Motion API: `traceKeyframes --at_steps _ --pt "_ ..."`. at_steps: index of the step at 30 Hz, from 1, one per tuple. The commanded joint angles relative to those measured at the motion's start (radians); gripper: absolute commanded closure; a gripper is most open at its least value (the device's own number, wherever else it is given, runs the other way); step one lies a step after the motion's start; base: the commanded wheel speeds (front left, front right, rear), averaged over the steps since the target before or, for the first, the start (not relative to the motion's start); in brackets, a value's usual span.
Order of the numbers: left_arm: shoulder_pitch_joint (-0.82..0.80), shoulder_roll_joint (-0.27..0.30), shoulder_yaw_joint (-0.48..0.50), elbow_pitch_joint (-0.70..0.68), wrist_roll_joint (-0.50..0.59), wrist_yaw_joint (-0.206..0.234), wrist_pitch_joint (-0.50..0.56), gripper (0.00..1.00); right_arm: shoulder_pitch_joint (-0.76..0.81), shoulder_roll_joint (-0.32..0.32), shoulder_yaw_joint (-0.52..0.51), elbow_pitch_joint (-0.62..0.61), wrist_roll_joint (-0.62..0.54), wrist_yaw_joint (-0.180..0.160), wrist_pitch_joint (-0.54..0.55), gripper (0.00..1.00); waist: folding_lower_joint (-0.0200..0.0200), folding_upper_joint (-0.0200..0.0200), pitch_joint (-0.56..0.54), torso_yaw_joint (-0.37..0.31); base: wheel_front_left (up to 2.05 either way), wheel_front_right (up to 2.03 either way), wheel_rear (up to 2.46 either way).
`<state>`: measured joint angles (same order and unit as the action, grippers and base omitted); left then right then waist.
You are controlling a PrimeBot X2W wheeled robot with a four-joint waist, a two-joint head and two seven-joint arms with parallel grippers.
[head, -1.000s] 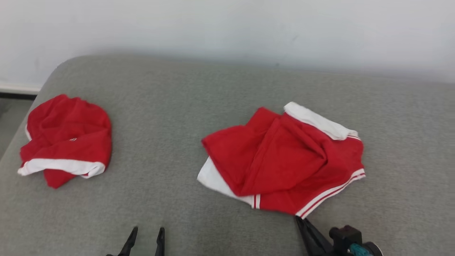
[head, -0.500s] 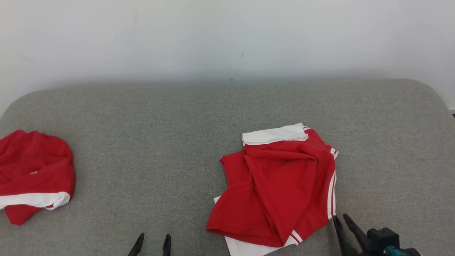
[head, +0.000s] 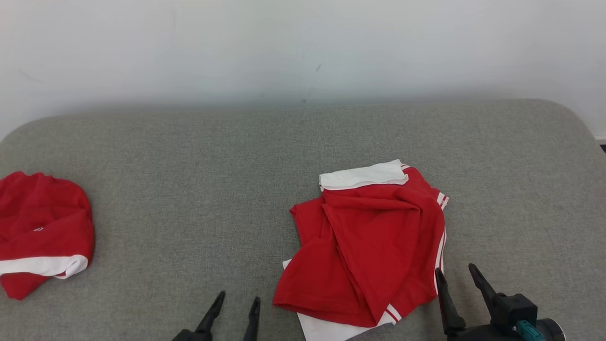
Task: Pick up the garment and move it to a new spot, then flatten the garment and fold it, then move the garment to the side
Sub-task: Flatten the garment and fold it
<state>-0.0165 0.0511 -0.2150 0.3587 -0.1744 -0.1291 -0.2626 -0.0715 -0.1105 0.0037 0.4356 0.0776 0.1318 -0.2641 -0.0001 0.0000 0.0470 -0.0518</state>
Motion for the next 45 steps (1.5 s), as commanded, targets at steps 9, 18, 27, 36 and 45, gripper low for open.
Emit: traceKeyframes --at_steps 9,18,27,36,45 --pt "-0.152 0.000 -0.324 0.009 -0.096 0.000 -0.003 0.00 -0.036 0.009 0.028 -0.029 0.009 -0.002 0.000 0.00 0.0001 0.0000 0.072 -0.029 0.00 0.00 0.00" --pt "-0.313 0.001 -0.487 0.155 -0.204 -0.001 -0.003 0.00 -0.068 -0.003 0.038 -0.048 0.016 -0.002 0.000 0.00 0.0001 0.0000 0.137 -0.076 0.00 0.00 0.00" --pt "-0.377 0.000 -0.568 0.273 -0.321 -0.001 -0.003 0.00 -0.080 0.000 0.047 -0.059 0.020 -0.002 0.000 0.00 0.0001 0.0000 0.159 -0.110 0.00 0.00 0.00" --pt "-0.414 0.000 -0.589 0.275 -0.387 -0.001 -0.003 0.00 -0.079 0.006 0.052 -0.058 0.021 -0.002 0.000 0.00 0.0001 0.0000 0.164 -0.127 0.00 0.00 0.00" --pt "-0.433 0.000 -0.562 0.229 -0.330 -0.001 -0.003 1.00 -0.086 -0.001 0.054 -0.052 0.026 -0.002 0.000 0.00 0.0001 0.0000 0.178 -0.132 0.00 0.00 0.00"
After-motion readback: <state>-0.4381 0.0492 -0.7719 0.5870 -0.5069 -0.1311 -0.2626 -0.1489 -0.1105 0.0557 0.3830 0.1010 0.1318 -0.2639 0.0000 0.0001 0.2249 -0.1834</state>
